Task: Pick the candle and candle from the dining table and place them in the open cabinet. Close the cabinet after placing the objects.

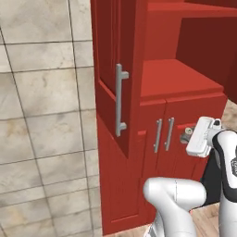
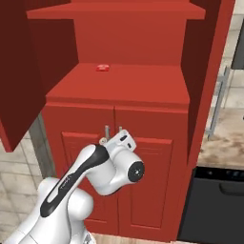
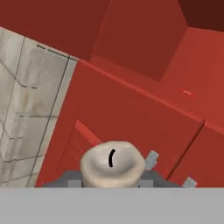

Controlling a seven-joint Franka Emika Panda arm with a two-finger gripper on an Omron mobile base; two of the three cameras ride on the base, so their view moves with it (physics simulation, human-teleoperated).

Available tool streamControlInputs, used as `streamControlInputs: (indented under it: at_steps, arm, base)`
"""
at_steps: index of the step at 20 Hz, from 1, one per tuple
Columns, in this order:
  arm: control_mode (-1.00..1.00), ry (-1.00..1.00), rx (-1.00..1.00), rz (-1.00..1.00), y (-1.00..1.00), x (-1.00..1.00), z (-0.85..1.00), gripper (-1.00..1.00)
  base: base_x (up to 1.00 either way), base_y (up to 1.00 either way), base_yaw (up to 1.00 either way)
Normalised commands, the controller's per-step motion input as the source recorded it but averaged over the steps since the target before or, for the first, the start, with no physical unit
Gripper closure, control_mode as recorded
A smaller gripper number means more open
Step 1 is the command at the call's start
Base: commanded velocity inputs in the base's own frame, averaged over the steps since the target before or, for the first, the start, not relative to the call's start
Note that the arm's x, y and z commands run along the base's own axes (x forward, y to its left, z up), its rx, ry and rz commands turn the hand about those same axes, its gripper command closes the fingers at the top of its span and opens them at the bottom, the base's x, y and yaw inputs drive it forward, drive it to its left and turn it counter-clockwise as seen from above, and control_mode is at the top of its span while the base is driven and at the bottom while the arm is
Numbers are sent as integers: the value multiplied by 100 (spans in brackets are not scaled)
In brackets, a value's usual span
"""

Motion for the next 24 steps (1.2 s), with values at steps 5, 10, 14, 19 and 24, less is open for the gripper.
streamControlInputs:
  at_steps: [5,10,14,19,24]
  arm:
    - [100,0,0,0,0,0,0,100]
    - [100,0,0,0,0,0,0,100]
    - [100,0,0,0,0,0,0,100]
    - [100,0,0,0,0,0,0,100]
    - [100,0,0,0,0,0,0,100]
  base:
    - [69,-22,0]
    - [21,-15,0]
    - [1,0,0]
    - [2,0,0]
    - [0,0,-3]
